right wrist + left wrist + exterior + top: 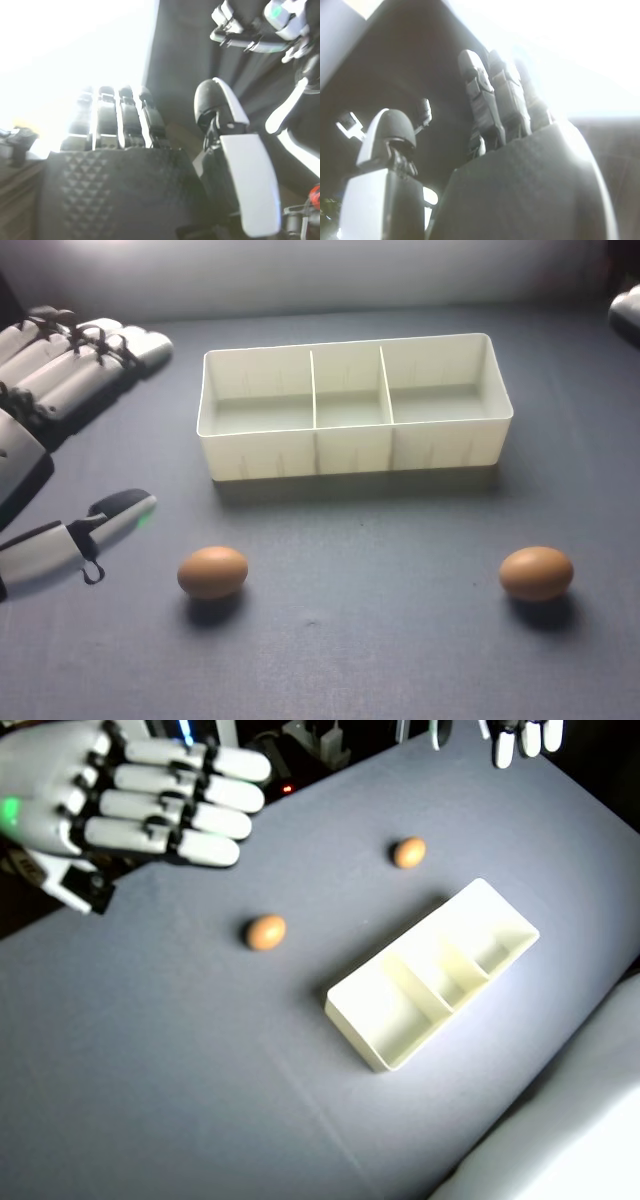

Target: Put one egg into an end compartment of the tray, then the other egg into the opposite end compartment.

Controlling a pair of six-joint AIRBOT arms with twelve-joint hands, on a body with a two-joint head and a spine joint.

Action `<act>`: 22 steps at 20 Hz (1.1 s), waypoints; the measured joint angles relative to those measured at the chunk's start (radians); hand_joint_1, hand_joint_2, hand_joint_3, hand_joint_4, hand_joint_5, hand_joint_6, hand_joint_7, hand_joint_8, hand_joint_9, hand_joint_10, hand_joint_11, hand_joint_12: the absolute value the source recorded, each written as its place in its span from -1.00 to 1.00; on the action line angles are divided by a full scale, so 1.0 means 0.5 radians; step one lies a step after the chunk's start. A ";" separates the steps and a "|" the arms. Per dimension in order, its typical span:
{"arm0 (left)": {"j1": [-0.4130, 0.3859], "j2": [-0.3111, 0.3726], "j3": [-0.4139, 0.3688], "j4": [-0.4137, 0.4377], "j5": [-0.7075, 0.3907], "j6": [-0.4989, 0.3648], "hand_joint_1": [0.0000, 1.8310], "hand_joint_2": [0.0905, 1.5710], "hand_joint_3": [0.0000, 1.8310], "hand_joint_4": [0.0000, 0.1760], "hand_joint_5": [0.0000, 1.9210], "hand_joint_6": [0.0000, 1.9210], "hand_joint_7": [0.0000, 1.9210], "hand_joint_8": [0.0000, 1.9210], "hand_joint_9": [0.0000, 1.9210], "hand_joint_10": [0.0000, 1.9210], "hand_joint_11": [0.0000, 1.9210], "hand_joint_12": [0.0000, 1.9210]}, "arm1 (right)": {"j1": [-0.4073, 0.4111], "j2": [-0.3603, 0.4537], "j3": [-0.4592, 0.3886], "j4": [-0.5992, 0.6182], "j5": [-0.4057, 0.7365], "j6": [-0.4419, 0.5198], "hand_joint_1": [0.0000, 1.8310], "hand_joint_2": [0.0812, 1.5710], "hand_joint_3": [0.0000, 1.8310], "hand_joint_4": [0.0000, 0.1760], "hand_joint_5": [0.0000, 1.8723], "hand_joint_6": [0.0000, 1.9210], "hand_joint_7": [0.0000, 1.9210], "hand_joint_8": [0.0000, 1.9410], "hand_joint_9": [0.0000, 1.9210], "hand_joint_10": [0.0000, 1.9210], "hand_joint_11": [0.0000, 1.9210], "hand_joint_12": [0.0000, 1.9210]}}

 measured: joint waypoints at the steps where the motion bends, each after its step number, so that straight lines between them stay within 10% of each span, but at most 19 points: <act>1: 0.000 0.000 0.000 0.024 0.019 -0.001 -0.55 0.58 -1.00 -0.96 -0.81 -0.99 -0.89 -1.00 -0.95 -0.87 -1.00 0.05 | 0.000 0.000 0.000 0.000 -0.030 -0.015 -0.54 0.85 -1.00 -1.00 -1.00 -1.00 -1.00 -1.00 -1.00 -1.00 -1.00 0.24; 3: -0.002 0.000 0.000 0.068 0.098 -0.001 -0.45 0.46 -1.00 -0.78 -0.87 -1.00 -0.94 -1.00 -0.99 -0.89 -1.00 -0.02 | 0.000 0.000 -0.001 -0.010 -0.104 -0.056 -0.49 0.81 -1.00 -1.00 -1.00 -1.00 -1.00 -1.00 -1.00 -1.00 -1.00 0.90; 7: -0.002 0.000 0.011 0.066 0.230 -0.020 -0.38 0.28 -1.00 -0.18 -1.00 -1.00 -1.00 -1.00 -1.00 -1.00 -1.00 -0.85 | 0.000 0.000 -0.005 -0.034 -0.223 -0.090 -0.40 0.74 -1.00 -1.00 -1.00 -1.00 -1.00 -1.00 -1.00 -1.00 -1.00 1.00; 9: -0.006 -0.004 0.027 0.081 0.345 -0.053 -0.31 0.20 -1.00 -0.19 -1.00 -1.00 -1.00 -1.00 -1.00 -1.00 -1.00 -0.56 | 0.000 0.000 -0.008 -0.032 -0.267 -0.094 -0.43 0.75 -1.00 -1.00 -1.00 -1.00 -1.00 -1.00 -1.00 -1.00 -1.00 1.00; 11: -0.018 -0.041 0.065 0.096 0.427 -0.116 -0.31 0.16 -1.00 -0.72 -1.00 -1.00 -0.93 -0.99 -0.90 -0.96 -1.00 0.15 | 0.000 -0.002 -0.006 -0.031 -0.289 -0.094 -0.46 0.76 -1.00 -1.00 -1.00 -1.00 -1.00 -1.00 -1.00 -1.00 -1.00 1.00; 14: -0.059 -0.144 0.130 0.131 0.617 -0.167 -0.29 0.20 -0.99 -0.56 -1.00 -1.00 -0.93 -1.00 -0.88 -0.95 -1.00 0.02 | -0.011 -0.018 0.001 -0.018 -0.298 -0.095 -0.47 0.76 -1.00 -1.00 -1.00 -1.00 -1.00 -1.00 -1.00 -1.00 -1.00 1.00; 19: -0.160 -0.293 0.264 0.127 0.850 -0.217 -0.20 0.20 -1.00 -0.52 -0.98 -0.99 -0.88 -0.99 -1.00 -0.42 -1.00 0.72 | -0.036 -0.034 0.012 0.016 -0.318 -0.097 -0.45 0.79 -1.00 -1.00 -1.00 -1.00 -1.00 -1.00 -1.00 -1.00 -1.00 1.00; 22: -0.194 -0.346 0.307 0.130 0.924 -0.220 -0.16 0.22 -1.00 -0.13 -0.99 -1.00 -0.89 -1.00 -1.00 -0.58 -1.00 0.46 | -0.036 -0.034 0.012 0.021 -0.318 -0.097 -0.40 0.79 -1.00 -1.00 -1.00 -1.00 -1.00 -1.00 -1.00 -1.00 -1.00 1.00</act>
